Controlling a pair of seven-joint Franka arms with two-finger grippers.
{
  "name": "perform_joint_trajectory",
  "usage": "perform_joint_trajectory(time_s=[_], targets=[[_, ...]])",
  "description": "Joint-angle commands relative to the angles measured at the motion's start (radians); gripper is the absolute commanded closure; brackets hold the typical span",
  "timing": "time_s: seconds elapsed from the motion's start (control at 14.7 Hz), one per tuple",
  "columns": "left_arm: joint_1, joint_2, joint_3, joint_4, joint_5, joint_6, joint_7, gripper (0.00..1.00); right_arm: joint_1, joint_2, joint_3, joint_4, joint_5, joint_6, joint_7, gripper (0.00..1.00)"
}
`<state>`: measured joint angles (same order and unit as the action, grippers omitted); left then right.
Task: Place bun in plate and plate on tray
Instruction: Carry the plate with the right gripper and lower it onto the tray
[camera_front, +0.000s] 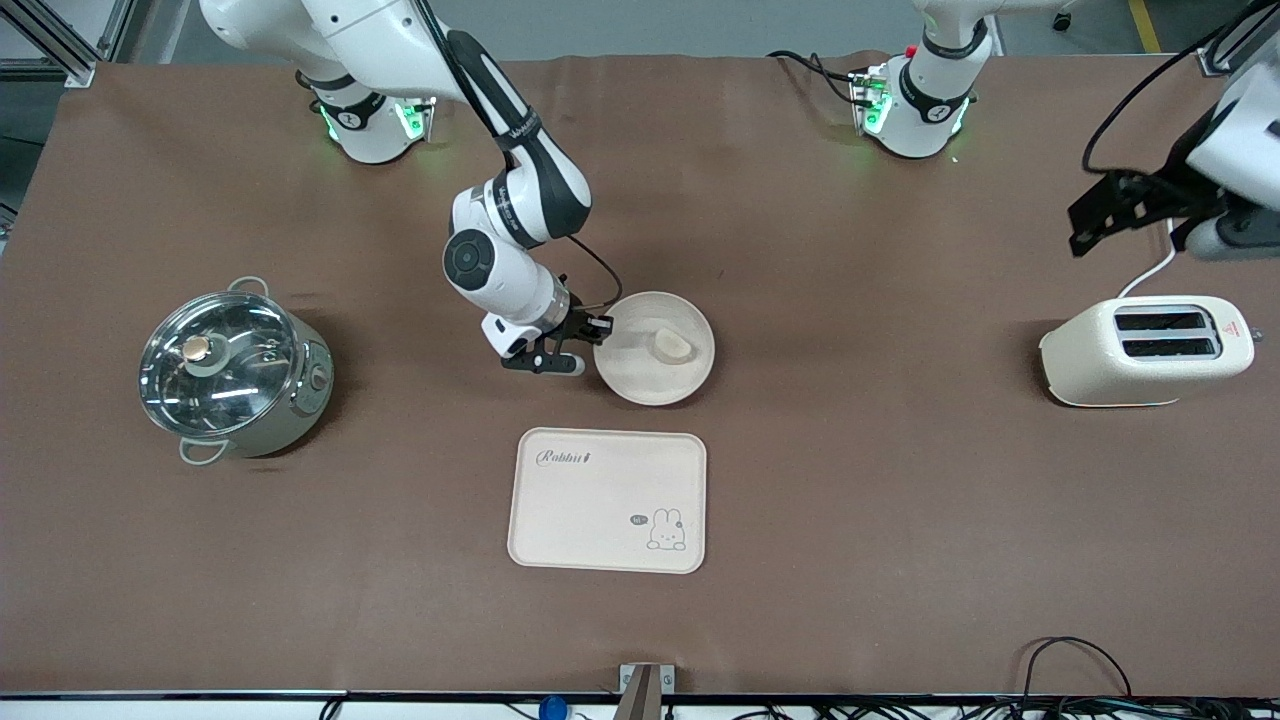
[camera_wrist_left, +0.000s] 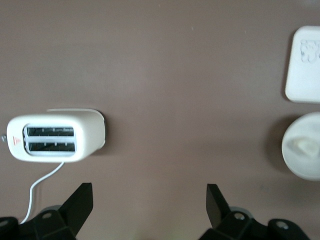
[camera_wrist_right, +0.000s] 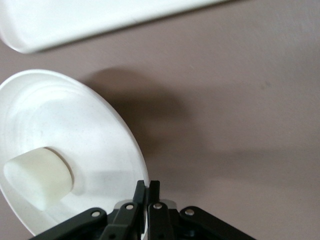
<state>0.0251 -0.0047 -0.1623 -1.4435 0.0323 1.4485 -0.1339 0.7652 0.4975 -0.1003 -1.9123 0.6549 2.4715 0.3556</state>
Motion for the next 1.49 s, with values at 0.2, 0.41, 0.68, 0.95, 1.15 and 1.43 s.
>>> perform_joint_trajectory(time_s=[0.2,0.41,0.68,0.95,1.15,1.43], targets=[[-0.077,-0.139,0.093,-0.164,-0.034,0.0,0.043,0.0,-0.142,0.053,0.002,0.211,0.009,-0.085,0.008,1.0],[-0.077,-0.127,0.086,-0.161,-0.032,0.0,0.042,0.0,-0.216,0.185,0.002,0.382,0.006,-0.155,0.014,1.0],[-0.077,-0.118,0.084,-0.158,-0.031,0.006,0.042,0.0,-0.259,0.294,0.001,0.464,-0.038,-0.154,0.006,1.0],[-0.076,-0.101,0.084,-0.158,-0.031,0.01,0.042,0.0,-0.28,0.352,0.001,0.527,-0.044,-0.151,0.005,1.0],[-0.08,-0.095,0.084,-0.156,-0.029,0.01,0.042,0.0,-0.291,0.397,0.001,0.578,-0.044,-0.149,0.006,1.0],[-0.079,-0.087,0.084,-0.152,-0.029,0.01,0.042,0.0,-0.293,0.421,0.001,0.593,-0.044,-0.149,0.0,1.0]])
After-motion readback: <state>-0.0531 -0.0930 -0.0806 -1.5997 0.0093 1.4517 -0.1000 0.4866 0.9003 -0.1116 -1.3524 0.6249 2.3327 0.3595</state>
